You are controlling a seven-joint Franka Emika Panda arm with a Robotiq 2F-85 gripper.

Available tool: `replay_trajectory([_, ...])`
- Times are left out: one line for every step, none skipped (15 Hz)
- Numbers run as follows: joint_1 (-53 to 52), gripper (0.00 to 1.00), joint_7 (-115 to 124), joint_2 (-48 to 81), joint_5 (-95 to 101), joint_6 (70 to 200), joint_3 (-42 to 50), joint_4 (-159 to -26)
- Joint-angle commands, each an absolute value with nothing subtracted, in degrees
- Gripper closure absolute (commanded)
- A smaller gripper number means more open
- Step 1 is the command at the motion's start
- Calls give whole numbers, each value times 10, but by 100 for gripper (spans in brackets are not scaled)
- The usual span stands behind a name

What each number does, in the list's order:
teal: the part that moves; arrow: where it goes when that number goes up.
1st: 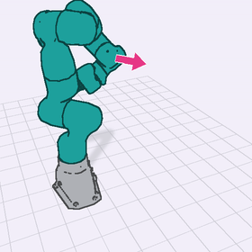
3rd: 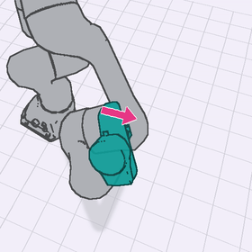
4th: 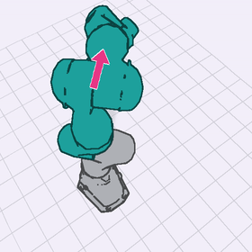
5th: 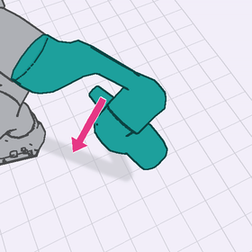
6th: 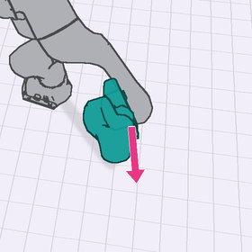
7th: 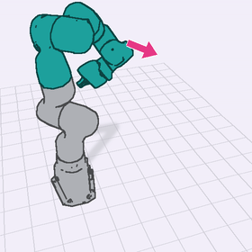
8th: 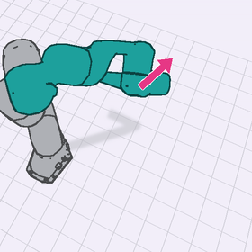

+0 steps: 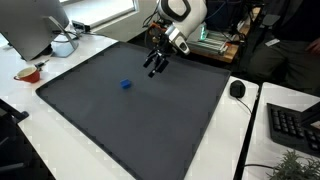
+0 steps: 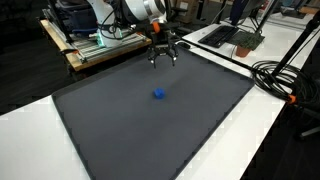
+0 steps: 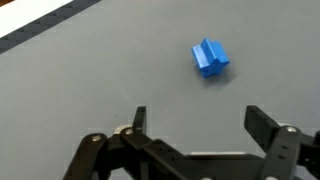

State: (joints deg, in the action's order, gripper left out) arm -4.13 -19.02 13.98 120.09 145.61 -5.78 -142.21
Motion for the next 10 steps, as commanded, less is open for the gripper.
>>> replay_trajectory([-36,0,-208,2,1101,1581,-67,-1484])
replay_trajectory([-37,0,-203,-29,1083,1620,-66,-1494])
replay_trajectory([-39,0,-202,-60,1060,1657,-63,-1504])
replay_trajectory([-38,0,-199,-92,1040,1691,-64,-1516])
replay_trajectory([-39,0,-196,-123,1019,1725,-62,-1527])
replay_trajectory([-39,0,-197,-153,999,1763,-58,-1540])
replay_trajectory([-40,0,-193,-183,983,1797,-56,-1554])
replay_trajectory([-43,0,-186,-218,973,1815,-57,-1572])
replay_trajectory([-43,0,-184,-250,963,1829,-58,-1588])
replay_trajectory([-43,0,-180,-281,958,1832,-62,-1603])
